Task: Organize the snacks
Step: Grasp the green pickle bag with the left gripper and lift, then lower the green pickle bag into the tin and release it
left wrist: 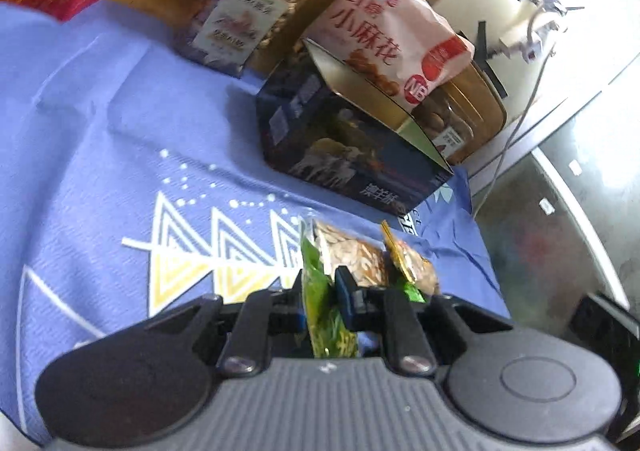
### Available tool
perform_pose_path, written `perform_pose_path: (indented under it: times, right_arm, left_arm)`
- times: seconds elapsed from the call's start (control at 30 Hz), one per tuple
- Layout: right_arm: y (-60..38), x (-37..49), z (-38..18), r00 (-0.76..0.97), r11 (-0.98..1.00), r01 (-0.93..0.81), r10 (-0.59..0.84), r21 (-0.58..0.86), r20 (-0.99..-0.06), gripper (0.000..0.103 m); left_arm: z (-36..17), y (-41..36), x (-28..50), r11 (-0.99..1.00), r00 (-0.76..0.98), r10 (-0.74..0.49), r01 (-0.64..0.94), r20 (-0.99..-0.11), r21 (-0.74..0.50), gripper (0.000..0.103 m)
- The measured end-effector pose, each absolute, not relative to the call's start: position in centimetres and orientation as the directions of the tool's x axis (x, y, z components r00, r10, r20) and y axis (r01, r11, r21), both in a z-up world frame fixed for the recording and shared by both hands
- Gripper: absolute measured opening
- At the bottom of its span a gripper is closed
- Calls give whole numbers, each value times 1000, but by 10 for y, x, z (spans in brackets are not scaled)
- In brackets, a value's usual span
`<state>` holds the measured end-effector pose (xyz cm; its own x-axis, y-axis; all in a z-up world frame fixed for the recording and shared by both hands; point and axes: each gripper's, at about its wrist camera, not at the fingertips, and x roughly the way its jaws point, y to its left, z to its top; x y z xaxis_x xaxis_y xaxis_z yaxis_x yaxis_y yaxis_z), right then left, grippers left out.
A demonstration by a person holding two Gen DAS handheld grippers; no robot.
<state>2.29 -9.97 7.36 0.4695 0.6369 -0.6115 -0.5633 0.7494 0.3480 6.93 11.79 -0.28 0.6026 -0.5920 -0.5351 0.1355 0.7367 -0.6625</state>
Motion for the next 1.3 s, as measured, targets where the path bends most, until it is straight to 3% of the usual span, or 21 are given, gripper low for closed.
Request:
perform_pose_path:
  times: [0.07, 0.27, 0.37, 0.5, 0.97, 1.3]
  right_arm:
    - [-93, 13, 75, 492, 754, -602, 610, 264, -622, 66]
    - [-72, 5, 59, 495, 754, -647, 531, 116, -688, 65]
    - [-69, 8, 59, 506, 754, -648, 532, 107, -679, 43]
    - [-71, 9, 63, 534, 760, -639, 547, 116, -645, 38]
    - [-98, 48, 119, 767, 855, -515, 434, -52, -472, 37]
    - [-113, 122, 105, 816, 901, -413, 302, -133, -492, 37]
  left_arm:
    - [-3, 119, 71, 732, 602, -598, 141, -529, -667, 14]
    - [-5, 113, 62, 702, 572, -648, 194, -503, -685, 14]
    - [-3, 117, 57, 684, 579, -658, 193, -482, -703, 14]
    - [5, 126, 57, 639, 583, -684, 188, -439, -746, 14]
    - [82, 78, 127, 653, 611, -710, 385, -350, -652, 14]
    - [75, 37, 207, 738, 660, -630, 347, -409, -578, 18]
